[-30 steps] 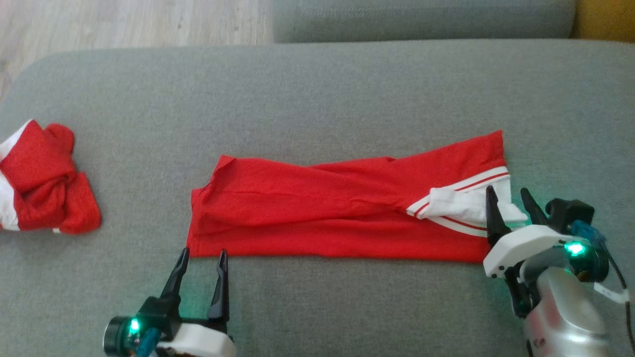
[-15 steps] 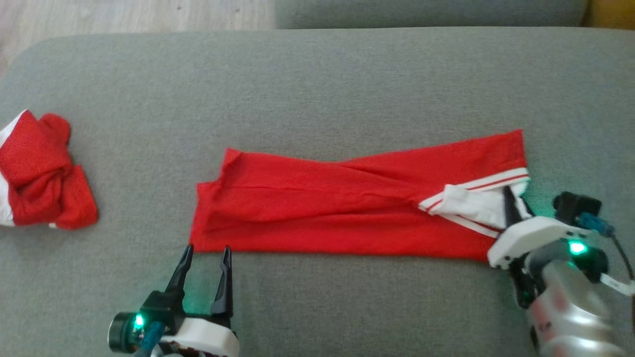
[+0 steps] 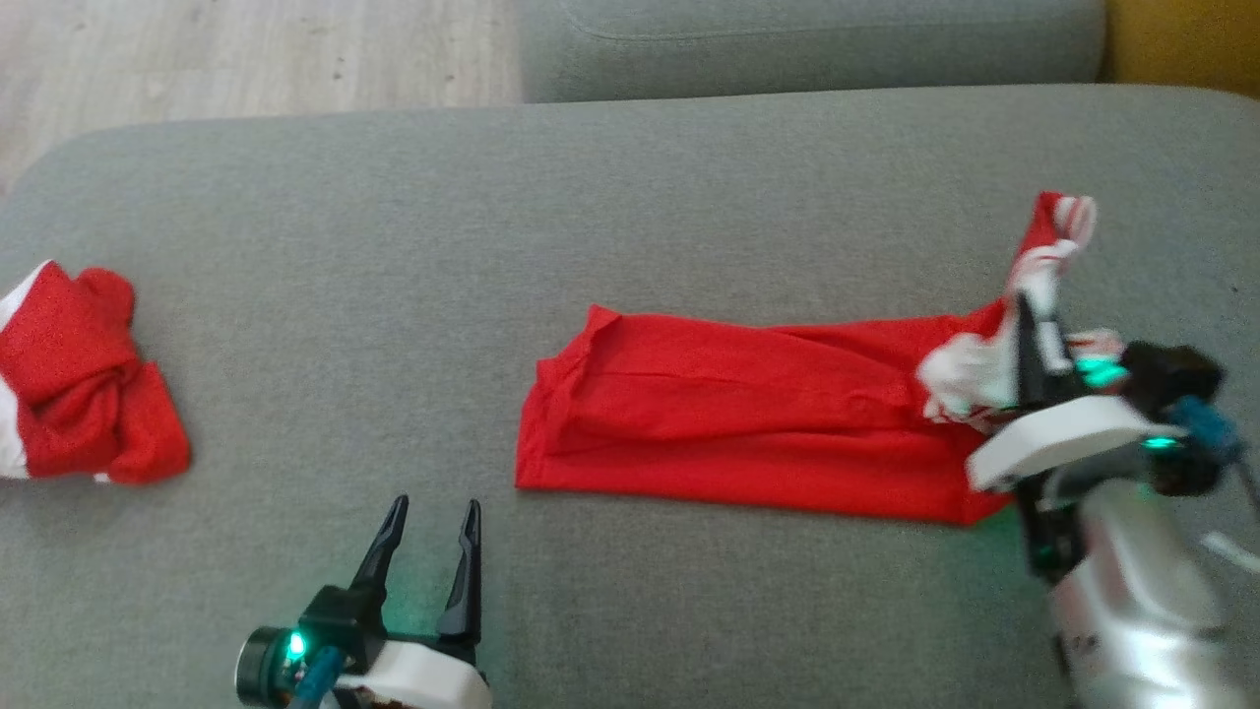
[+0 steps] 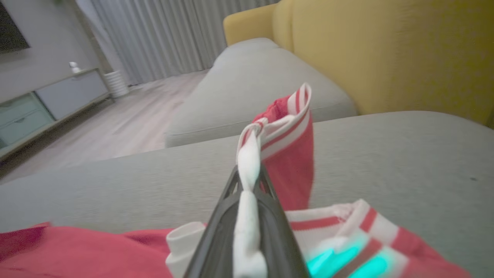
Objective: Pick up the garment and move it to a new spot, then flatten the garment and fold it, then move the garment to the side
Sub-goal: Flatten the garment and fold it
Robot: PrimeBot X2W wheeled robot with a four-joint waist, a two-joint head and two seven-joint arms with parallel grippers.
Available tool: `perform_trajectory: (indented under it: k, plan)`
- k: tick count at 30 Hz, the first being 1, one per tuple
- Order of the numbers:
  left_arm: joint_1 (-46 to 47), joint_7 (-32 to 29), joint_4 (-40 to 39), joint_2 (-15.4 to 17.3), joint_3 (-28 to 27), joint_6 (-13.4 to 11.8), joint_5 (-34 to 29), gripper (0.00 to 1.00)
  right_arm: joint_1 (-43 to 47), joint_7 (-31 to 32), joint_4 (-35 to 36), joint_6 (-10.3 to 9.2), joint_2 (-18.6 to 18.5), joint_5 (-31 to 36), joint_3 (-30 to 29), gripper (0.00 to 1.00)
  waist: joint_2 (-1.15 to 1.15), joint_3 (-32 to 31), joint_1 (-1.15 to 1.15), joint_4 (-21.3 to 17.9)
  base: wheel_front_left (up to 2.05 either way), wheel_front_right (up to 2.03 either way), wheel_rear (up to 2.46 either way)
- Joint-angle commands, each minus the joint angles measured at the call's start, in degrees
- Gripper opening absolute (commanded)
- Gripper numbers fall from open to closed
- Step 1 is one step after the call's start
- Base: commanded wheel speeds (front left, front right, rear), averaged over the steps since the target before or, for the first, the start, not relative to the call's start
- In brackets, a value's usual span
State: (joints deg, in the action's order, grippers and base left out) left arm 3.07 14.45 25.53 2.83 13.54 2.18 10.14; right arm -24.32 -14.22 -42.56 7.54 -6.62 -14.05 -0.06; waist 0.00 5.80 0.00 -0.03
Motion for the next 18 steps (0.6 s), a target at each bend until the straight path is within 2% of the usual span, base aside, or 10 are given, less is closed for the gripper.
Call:
perform_trajectory:
  k: [1,6,10,14,18]
  plan:
    - [0.5,0.5,-1.3,0.1,-1.3,0.1,0.4,1.0,0.6,-0.8,2.9,-0.05,0.5,-1.0,2.9,0.0,0.0,-0.4,0.0,0.6,0.0,0.0,0.0]
    - [-0.2,0.5,-0.8,0.1,-0.6,0.3,0.5,1.0,3.8,-0.7,10.7,-0.05,2.3,-7.5,14.4,0.0,0.0,-0.9,0.0,3.9,0.0,0.0,0.0]
    - [-0.4,0.5,-0.6,0.1,0.3,0.6,0.5,1.0,4.3,0.2,14.3,-0.05,3.1,-12.3,20.2,0.0,0.0,-1.0,0.0,7.8,0.0,0.0,0.0]
    - [-0.7,0.5,-0.2,0.1,1.2,0.8,0.7,1.0,2.9,0.8,14.1,-0.05,3.5,-14.5,23.8,0.0,0.0,-1.0,0.0,12.0,0.0,0.0,0.0]
    - [-1.0,0.5,0.1,0.1,1.4,0.8,0.7,1.0,1.0,1.5,10.5,-0.05,3.7,-15.7,26.3,0.0,0.0,-1.0,0.0,15.6,0.0,0.0,0.0]
